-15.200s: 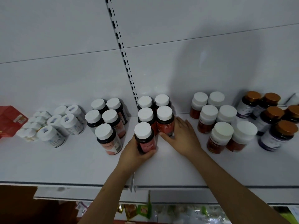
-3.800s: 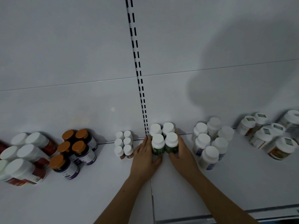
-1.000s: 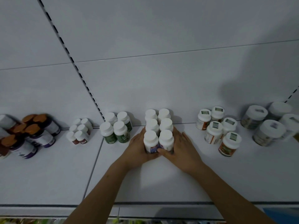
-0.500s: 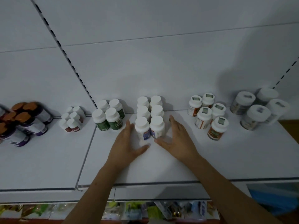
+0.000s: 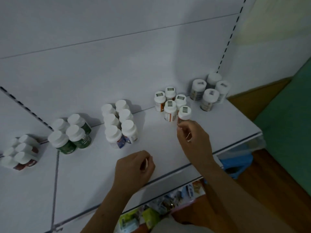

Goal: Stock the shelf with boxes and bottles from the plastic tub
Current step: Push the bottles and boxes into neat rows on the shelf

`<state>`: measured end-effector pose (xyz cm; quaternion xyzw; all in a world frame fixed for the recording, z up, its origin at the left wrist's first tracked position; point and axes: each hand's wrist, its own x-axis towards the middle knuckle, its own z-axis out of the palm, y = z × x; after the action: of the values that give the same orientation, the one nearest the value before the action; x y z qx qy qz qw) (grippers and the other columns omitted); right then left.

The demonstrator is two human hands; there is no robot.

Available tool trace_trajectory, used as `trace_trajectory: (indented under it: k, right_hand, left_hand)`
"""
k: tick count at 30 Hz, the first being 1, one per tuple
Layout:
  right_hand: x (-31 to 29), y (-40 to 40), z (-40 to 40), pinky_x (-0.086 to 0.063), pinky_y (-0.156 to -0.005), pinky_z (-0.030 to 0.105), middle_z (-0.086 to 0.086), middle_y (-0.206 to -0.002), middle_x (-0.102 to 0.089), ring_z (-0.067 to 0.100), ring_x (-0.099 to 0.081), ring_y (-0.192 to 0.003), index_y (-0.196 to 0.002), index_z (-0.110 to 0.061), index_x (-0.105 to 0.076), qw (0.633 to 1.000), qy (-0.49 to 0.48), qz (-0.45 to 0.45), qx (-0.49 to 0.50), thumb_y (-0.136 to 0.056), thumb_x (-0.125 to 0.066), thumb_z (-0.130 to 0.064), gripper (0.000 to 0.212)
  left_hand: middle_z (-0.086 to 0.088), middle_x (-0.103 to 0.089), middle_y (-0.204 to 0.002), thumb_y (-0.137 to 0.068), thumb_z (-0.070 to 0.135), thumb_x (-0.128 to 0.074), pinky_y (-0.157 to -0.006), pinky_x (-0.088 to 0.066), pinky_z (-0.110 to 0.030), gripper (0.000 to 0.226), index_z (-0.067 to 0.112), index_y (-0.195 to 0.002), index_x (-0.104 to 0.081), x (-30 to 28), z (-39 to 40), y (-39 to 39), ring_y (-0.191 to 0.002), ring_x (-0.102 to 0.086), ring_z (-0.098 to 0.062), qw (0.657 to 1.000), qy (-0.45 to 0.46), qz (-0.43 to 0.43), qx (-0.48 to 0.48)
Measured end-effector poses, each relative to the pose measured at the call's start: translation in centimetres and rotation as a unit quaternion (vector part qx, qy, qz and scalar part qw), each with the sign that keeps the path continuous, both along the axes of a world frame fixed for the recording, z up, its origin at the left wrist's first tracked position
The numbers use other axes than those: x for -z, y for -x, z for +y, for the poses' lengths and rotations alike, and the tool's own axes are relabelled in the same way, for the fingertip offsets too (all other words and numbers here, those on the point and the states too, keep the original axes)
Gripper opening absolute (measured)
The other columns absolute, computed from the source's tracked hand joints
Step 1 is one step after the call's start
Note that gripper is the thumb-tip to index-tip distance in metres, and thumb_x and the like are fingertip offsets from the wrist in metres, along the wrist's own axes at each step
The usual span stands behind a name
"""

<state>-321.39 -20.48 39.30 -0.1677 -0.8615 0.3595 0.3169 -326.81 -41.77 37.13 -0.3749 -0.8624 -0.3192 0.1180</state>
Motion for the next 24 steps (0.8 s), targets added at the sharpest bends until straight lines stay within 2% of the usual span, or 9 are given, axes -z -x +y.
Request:
trace_trajectory:
  k: [3,6,8,10,13,15,18,21,24]
  right_hand:
    - [-0.7,-0.1,2.0,-0.044,-0.069,0.016,-0.005,-0.100,-0.057,0.007,-0.053,-0.079,-0.118,-0.018,-0.057,0.999,0.002,-0.022,0.042,-0.091,-0.066,-0.026,0.030]
    - [-0.3,0.8,4.3,-0.046,-0.090,0.024,0.000,-0.130,-0.051,0.010,-0.054,-0.105,-0.144,-0.016,-0.040,0.995,0.038,-0.092,0.028,-0.088,-0.070,-0.034,0.066]
    - [0.5,2.0,6.1,-0.037,-0.111,0.034,0.004,-0.153,-0.037,0.017,-0.042,-0.134,-0.154,-0.014,-0.025,0.980,0.056,-0.188,-0.008,-0.089,-0.069,-0.037,0.082]
    - [1.0,3.2,7.3,-0.025,-0.120,0.038,0.003,-0.160,-0.026,0.020,-0.027,-0.146,-0.157,-0.014,-0.018,0.963,0.038,-0.266,-0.037,-0.090,-0.063,-0.047,0.087]
    - [2.2,4.6,7.9,-0.027,-0.119,0.046,0.007,-0.159,-0.030,0.023,-0.028,-0.147,-0.155,-0.010,-0.021,0.957,-0.032,-0.274,-0.087,-0.094,-0.047,-0.059,0.083]
    - [3.2,4.8,7.7,-0.012,-0.123,0.044,0.009,-0.165,-0.014,0.022,-0.012,-0.152,-0.157,-0.006,-0.010,0.944,-0.099,-0.291,-0.124,-0.101,-0.038,-0.049,0.076]
    - [3.6,4.9,8.7,0.000,-0.123,0.032,0.011,-0.165,-0.004,0.020,-0.003,-0.153,-0.157,-0.006,-0.007,0.939,-0.133,-0.270,-0.164,-0.103,-0.026,-0.047,0.070]
    - [3.4,5.5,10.8,0.005,-0.114,0.014,0.009,-0.165,-0.004,0.016,-0.004,-0.153,-0.156,-0.004,-0.011,0.950,-0.084,-0.235,-0.189,-0.105,-0.038,-0.026,0.062]
    - [3.4,6.8,12.8,-0.001,-0.115,0.015,0.009,-0.166,-0.006,0.016,-0.008,-0.152,-0.157,-0.005,-0.008,0.948,-0.054,-0.228,-0.215,-0.103,-0.044,-0.018,0.067]
  left_hand:
    - [0.017,-0.058,-0.080,-0.088,0.032,-0.055,-0.057,-0.046,-0.016,0.012,0.028,-0.097,-0.062,-0.1,3.8,0.5,-0.067,-0.055,-0.002,0.997,-0.029,-0.072,0.010]
    - [0.010,-0.058,-0.117,-0.090,0.027,-0.062,-0.086,-0.046,-0.016,0.041,0.024,-0.130,-0.054,0.9,7.1,2.2,-0.104,-0.055,-0.003,0.991,-0.034,-0.128,0.008]
    - [-0.002,-0.048,-0.143,-0.090,0.029,-0.065,-0.108,-0.033,-0.024,0.064,0.014,-0.147,-0.040,1.3,8.9,3.6,-0.130,-0.045,-0.015,0.987,-0.005,-0.160,0.026]
    - [-0.006,-0.026,-0.160,-0.092,0.038,-0.064,-0.120,-0.017,-0.031,0.084,0.008,-0.156,-0.017,1.5,10.1,4.6,-0.146,-0.025,-0.020,0.979,0.044,-0.195,0.030]
    - [-0.006,0.003,-0.166,-0.087,0.054,-0.061,-0.124,0.000,-0.039,0.109,0.008,-0.156,0.009,2.1,11.7,5.9,-0.152,0.000,-0.018,0.975,0.104,-0.195,0.035]
    - [-0.007,0.006,-0.166,-0.079,0.065,-0.057,-0.124,0.002,-0.040,0.117,0.009,-0.156,0.011,2.5,12.6,6.6,-0.153,0.005,-0.017,0.977,0.126,-0.171,0.022]
    - [-0.006,-0.008,-0.166,-0.072,0.074,-0.053,-0.122,-0.012,-0.045,0.118,0.012,-0.158,0.000,2.8,13.4,7.2,-0.153,-0.007,-0.019,0.984,0.108,-0.139,-0.025]
    - [-0.001,-0.015,-0.164,-0.071,0.075,-0.056,-0.120,-0.018,-0.046,0.116,0.018,-0.158,-0.004,2.8,14.1,7.2,-0.151,-0.014,-0.018,0.985,0.082,-0.140,-0.059]
    - [-0.001,-0.027,-0.160,-0.069,0.074,-0.058,-0.116,-0.027,-0.047,0.112,0.019,-0.156,-0.014,3.0,15.2,7.4,-0.148,-0.025,-0.018,0.983,0.068,-0.131,-0.111]
